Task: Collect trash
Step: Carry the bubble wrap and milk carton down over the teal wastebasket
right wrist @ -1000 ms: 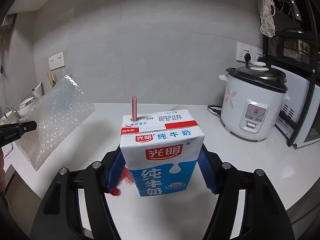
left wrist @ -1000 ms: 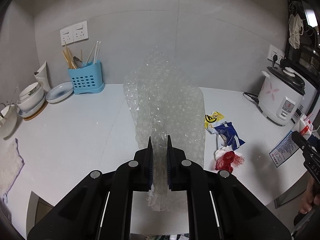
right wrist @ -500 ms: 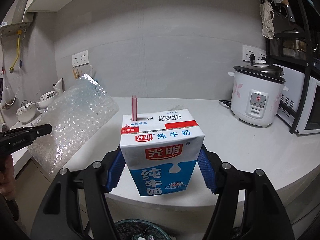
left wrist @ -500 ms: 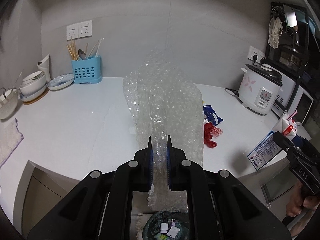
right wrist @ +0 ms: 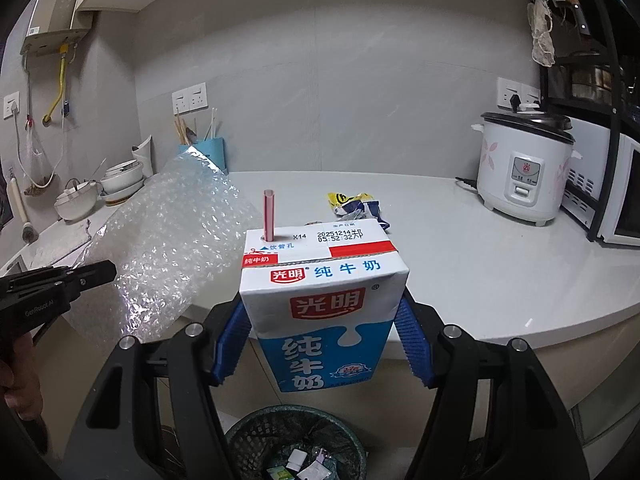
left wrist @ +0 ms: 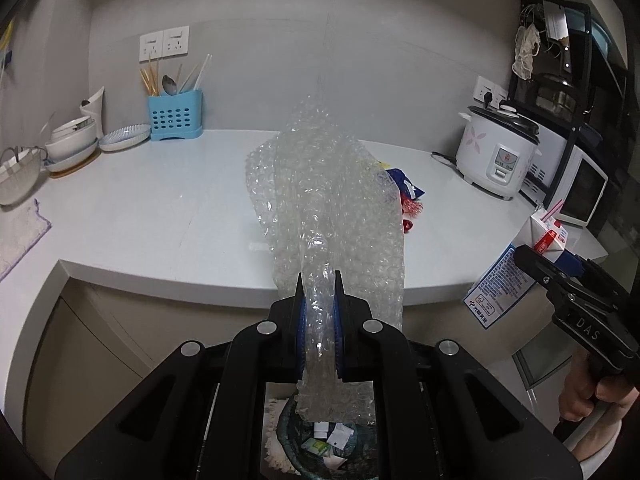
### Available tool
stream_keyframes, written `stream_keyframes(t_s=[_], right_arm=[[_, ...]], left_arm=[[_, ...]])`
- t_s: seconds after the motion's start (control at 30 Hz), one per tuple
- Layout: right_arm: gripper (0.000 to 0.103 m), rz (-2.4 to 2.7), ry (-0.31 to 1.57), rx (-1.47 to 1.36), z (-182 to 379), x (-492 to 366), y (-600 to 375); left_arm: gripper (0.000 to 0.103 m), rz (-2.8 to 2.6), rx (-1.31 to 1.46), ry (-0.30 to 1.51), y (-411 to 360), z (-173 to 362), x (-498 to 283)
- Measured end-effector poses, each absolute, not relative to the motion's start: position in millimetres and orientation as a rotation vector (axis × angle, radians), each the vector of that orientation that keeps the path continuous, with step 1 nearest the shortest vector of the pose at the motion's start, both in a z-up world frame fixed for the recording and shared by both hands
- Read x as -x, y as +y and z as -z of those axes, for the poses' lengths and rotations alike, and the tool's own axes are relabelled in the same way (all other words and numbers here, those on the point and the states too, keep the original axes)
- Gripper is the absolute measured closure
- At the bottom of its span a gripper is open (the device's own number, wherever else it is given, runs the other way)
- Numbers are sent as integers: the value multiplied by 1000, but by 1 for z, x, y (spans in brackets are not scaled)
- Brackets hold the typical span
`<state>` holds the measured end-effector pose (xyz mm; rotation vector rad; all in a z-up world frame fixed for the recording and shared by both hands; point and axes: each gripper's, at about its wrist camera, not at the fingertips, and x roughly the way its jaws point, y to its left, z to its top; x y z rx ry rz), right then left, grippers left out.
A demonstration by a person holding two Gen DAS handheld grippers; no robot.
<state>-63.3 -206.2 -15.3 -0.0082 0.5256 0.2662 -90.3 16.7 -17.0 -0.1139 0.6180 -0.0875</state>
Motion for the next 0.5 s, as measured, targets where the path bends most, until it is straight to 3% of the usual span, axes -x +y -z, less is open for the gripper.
stream_keyframes(t_s=[0.5], right_arm=[[40, -277, 604, -10, 66, 108, -208]], left_arm=[[94, 119, 104, 702, 6, 76, 147]])
